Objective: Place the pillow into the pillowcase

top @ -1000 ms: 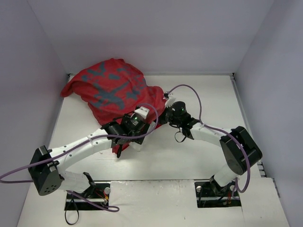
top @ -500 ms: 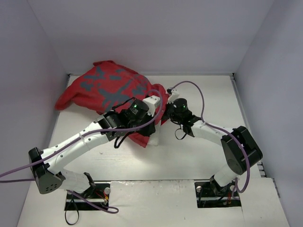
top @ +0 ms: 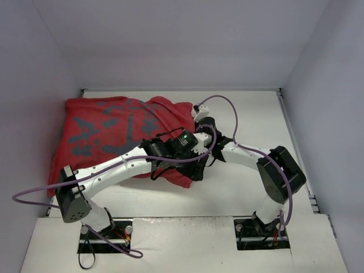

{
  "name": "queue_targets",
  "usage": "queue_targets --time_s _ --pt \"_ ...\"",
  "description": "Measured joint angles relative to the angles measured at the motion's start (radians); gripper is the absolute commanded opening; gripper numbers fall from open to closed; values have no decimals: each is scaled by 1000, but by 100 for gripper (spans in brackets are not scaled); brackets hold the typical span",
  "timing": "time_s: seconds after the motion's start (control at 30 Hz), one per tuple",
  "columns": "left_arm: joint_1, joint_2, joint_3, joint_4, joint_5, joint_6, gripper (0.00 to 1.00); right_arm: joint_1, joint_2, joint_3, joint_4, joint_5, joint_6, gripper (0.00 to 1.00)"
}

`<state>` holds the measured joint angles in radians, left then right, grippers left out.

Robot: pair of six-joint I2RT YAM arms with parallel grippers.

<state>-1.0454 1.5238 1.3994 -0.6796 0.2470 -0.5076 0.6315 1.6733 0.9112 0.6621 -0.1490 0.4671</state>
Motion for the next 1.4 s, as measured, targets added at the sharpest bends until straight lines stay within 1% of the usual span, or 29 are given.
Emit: queue_targets --time_s 0.03,0.07,0.1,0.17,0.2,0.23,0.3,0.37,0.47,0.53,0.63,0.7,0.77,0.9,1.03,1.17,1.27,1.4 --pt "6 -9 -7 1 -4 -6 63 1 2 0 1 4 0 0" --pt "12 -23 -13 2 -11 -12 71 0 2 0 1 3 0 3" --pt "16 -45 -26 8 -27 -19 73 1 2 -2 5 0 -1 13" --pt "26 -101 -47 6 -79 -28 74 0 0 -9 6 -10 -4 28" --pt "31 -132 -53 7 -118 -30 76 -2 -4 -14 2 -13 -12 42" --pt "35 -160 -54 5 -154 -33 76 -4 -11 -21 -11 -16 -24 48" --pt "58 -217 -54 10 -237 -40 76 -20 -37 -30 -54 -26 -54 57" --pt "91 -253 -53 12 -294 -47 76 -48 -74 -41 -99 -37 -83 62" --pt "171 -257 -50 15 -362 -47 76 -125 -158 -67 -176 -79 -121 63" --pt "231 -222 -40 16 -394 -44 76 -204 -221 -79 -220 -110 -139 62" --pt "315 -114 -10 16 -409 -23 76 -312 -287 -79 -244 -158 -159 57" --pt "354 -21 30 18 -407 5 76 -353 -299 -76 -254 -198 -163 53" --pt "378 78 81 16 -403 42 76 -370 -294 -71 -270 -238 -162 51" --pt "387 248 214 4 -370 148 76 -371 -266 -68 -292 -296 -155 49" --pt "385 378 350 14 -248 269 76 -370 -237 -66 -297 -336 -151 50" --pt "352 372 340 43 -156 377 76 -370 -190 -66 -301 -374 -143 51" --pt "319 281 230 67 -133 429 76 -369 -181 -66 -315 -384 -142 51" --pt "314 97 38 68 -163 441 76 -368 -180 -72 -314 -413 -138 50"
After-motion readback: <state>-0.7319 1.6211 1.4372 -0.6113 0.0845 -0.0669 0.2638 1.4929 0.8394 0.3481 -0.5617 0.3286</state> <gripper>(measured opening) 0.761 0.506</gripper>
